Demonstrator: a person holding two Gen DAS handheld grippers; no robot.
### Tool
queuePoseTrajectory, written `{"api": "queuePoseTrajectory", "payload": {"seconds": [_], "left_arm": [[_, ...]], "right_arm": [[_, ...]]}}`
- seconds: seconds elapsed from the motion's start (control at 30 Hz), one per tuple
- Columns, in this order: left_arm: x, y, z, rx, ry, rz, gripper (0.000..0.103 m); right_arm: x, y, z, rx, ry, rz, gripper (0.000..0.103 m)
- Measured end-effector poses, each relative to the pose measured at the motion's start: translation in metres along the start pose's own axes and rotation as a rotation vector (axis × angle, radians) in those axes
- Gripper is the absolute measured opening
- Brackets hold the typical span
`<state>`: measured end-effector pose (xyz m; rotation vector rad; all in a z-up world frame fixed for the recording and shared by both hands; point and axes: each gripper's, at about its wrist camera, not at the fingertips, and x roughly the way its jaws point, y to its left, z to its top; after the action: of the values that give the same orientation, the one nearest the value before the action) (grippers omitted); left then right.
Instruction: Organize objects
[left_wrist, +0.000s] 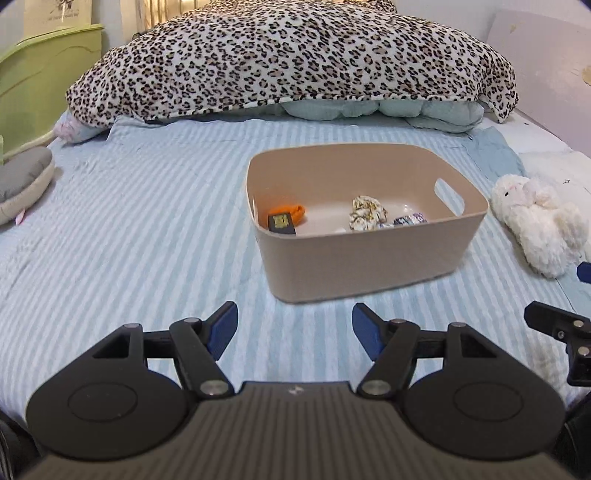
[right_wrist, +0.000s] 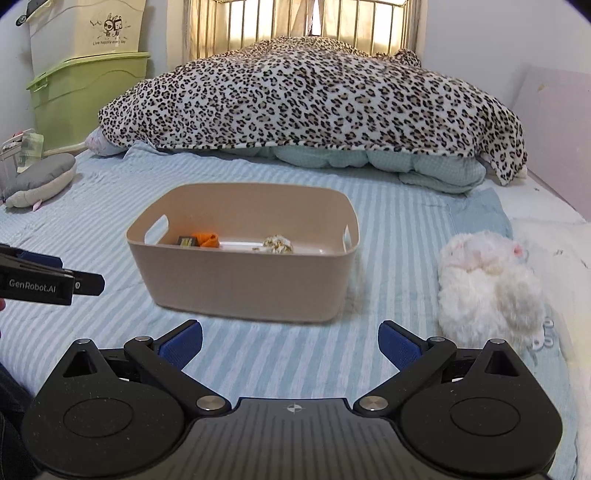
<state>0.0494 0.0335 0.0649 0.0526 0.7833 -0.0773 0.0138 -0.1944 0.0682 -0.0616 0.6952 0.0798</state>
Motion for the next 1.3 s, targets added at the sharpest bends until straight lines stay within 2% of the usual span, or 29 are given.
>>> {"api": "queuePoseTrajectory", "payload": {"seconds": [0.4,0.7,1.3], "left_arm": [[-0.003,-0.013,-0.043,-0.002,0.012,-0.022,0.07],[-0.01,-0.018,-0.044,0.01,-0.008,-0.013,0.07],[-0.007,-0.015,-0.043,0.001,0.016,-0.016,0.07]], "right_arm": [[-0.004,-0.008,-0.029,0.061,-0.011,0.008,0.103],[-0.007,-0.013,-0.033,0.08,-0.013,0.02,0.103],[0.001,-0.011,-0.034,0.067,0.017,0.013,0.103]]}}
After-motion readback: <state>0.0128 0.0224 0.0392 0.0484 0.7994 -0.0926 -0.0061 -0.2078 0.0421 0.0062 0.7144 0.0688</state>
